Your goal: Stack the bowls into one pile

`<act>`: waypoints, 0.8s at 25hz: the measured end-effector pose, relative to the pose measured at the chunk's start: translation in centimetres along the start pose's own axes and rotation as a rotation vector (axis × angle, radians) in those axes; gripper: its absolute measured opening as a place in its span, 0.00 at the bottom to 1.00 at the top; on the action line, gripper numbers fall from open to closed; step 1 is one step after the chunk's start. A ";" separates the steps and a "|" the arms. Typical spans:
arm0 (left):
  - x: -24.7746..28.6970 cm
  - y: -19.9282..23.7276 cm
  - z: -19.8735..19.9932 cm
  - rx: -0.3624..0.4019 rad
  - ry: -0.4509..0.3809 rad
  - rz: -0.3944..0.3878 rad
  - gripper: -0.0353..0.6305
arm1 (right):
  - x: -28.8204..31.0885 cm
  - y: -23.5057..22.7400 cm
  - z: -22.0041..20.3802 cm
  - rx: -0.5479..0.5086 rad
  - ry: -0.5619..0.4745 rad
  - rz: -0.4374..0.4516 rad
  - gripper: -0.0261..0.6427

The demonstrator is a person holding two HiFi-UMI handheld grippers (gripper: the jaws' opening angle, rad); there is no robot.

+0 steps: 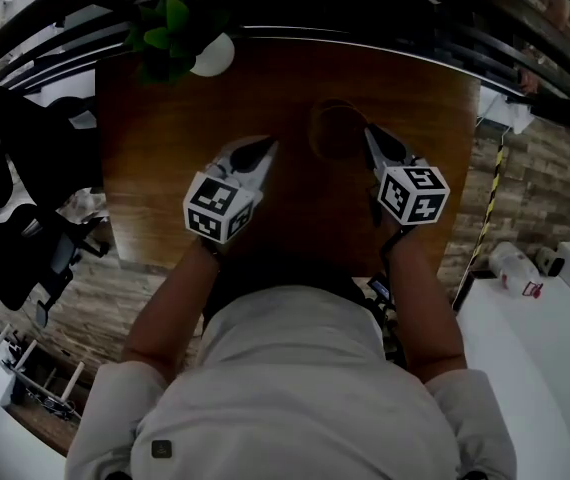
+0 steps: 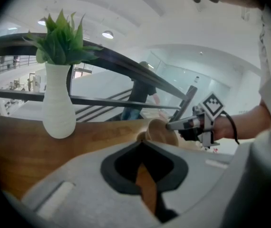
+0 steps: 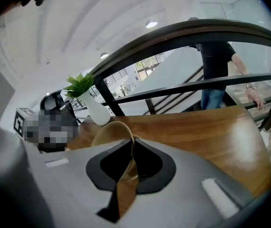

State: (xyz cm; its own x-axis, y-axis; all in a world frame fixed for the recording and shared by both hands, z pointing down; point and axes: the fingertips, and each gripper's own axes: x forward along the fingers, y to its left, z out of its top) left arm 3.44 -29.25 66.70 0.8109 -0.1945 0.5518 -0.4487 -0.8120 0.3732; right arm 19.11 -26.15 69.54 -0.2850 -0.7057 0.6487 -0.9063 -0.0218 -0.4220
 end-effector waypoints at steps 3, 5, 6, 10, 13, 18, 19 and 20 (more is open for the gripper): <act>0.3 0.0 -0.3 -0.005 0.003 -0.009 0.06 | 0.3 0.0 -0.2 0.005 0.004 0.000 0.08; 0.2 -0.1 -0.3 -0.004 0.002 -0.011 0.06 | 0.4 0.1 -0.4 0.006 0.008 0.000 0.08; 0.2 -0.1 -0.4 -0.005 0.002 -0.012 0.06 | 0.4 0.2 -0.4 0.004 0.009 0.000 0.08; 0.2 0.2 -0.7 -0.012 0.001 -0.010 0.06 | 0.9 0.2 -0.6 0.018 0.011 0.004 0.11; 0.2 0.3 -0.8 -0.019 0.000 -0.009 0.06 | 1.3 0.0 -1.2 0.044 0.031 0.004 0.28; 0.1 0.1 -0.9 -0.018 0.004 -0.013 0.06 | 1.1 0.2 -1.3 0.041 0.035 -0.004 0.29; 0.0 0.0 -0.9 -0.017 0.002 -0.013 0.06 | 1.0 0.3 -1.3 0.040 0.033 -0.004 0.29; -0.1 -0.3 -0.8 -0.014 0.000 -0.013 0.06 | 0.7 0.4 -1.3 0.039 0.031 -0.003 0.29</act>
State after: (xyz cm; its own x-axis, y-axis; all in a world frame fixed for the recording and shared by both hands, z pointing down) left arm 3.20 -28.59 67.16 0.8170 -0.1839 0.5465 -0.4432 -0.8065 0.3912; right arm 18.14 -25.76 70.67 -0.2919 -0.6834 0.6692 -0.8948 -0.0520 -0.4435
